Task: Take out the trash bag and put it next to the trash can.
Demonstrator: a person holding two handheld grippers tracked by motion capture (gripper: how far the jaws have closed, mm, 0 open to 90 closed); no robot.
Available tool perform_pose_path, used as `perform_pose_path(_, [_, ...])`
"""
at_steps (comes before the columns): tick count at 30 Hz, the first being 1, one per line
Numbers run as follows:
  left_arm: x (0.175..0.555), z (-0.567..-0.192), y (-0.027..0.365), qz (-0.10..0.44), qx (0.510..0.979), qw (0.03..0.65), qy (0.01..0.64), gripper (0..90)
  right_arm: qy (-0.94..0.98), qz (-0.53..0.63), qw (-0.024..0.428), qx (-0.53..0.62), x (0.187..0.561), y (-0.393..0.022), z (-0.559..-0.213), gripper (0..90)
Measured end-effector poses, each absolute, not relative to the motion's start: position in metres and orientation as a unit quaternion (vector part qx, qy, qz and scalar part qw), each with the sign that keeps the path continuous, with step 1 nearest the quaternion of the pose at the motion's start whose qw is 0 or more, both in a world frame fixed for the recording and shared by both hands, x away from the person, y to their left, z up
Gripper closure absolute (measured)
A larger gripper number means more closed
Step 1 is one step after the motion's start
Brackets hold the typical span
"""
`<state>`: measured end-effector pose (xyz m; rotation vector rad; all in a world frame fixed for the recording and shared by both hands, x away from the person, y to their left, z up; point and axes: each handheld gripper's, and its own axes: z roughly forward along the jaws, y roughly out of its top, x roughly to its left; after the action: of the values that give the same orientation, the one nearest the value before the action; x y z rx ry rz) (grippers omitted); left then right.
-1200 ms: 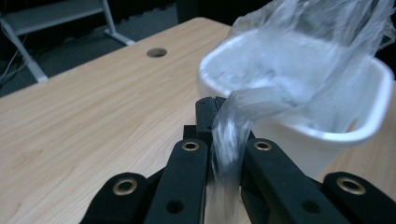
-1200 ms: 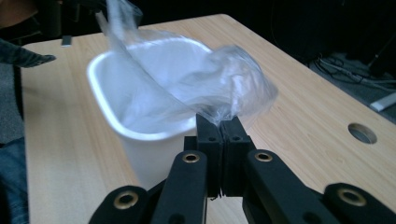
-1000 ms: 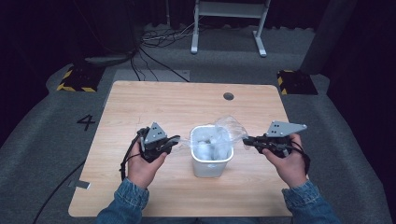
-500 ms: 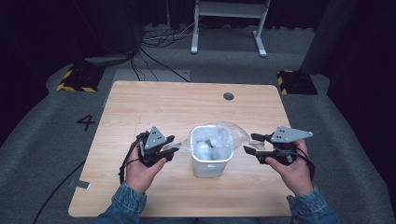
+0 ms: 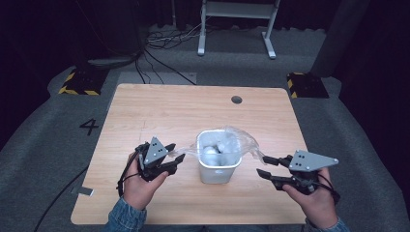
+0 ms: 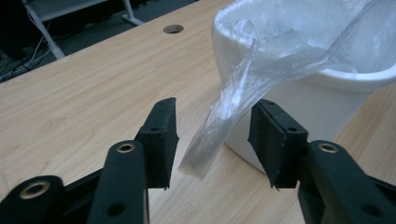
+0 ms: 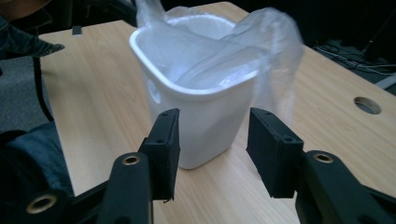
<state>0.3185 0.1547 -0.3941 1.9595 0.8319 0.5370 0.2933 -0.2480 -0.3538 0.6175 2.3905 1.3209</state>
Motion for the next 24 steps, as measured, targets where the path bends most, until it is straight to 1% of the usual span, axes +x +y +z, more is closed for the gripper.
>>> perform_pose_path(3, [0.32, -0.396, 0.155, 0.212, 0.796, 0.455, 0.339, 58.2, 0.849, 0.458, 0.161, 0.21, 0.292, -0.24, -0.359, 60.4])
perform_pose_path(5, [0.321, -0.397, 0.155, 0.209, 0.798, 0.453, 0.338, 62.8, 0.853, 0.457, 0.146, 0.205, 0.293, -0.234, -0.364, 64.7])
perform_pose_path(8, [0.322, -0.397, 0.154, 0.205, 0.796, 0.458, 0.337, 68.1, 0.86, 0.445, 0.134, 0.212, 0.301, -0.226, -0.372, 67.4])
perform_pose_path(10, [0.325, -0.396, 0.153, 0.202, 0.795, 0.461, 0.338, 71.2, 0.86, 0.44, 0.137, 0.221, 0.31, -0.224, -0.376, 68.8])
perform_pose_path(13, [0.33, -0.396, 0.152, 0.2, 0.793, 0.464, 0.339, 75.1, 0.857, 0.43, 0.155, 0.238, 0.325, -0.222, -0.379, 70.2])
perform_pose_path(17, [0.335, -0.39, 0.15, 0.198, 0.791, 0.471, 0.337, 82.9, 0.838, 0.447, 0.168, 0.263, 0.346, -0.222, -0.374, 69.2])
perform_pose_path(21, [0.338, -0.382, 0.147, 0.2, 0.786, 0.482, 0.33, 87.5, 0.825, 0.468, 0.178, 0.261, 0.357, -0.217, -0.359, 62.1])
perform_pose_path(24, [0.34, -0.376, 0.144, 0.202, 0.786, 0.483, 0.328, 88.4, 0.823, 0.478, 0.18, 0.248, 0.363, -0.209, -0.348, 56.6])
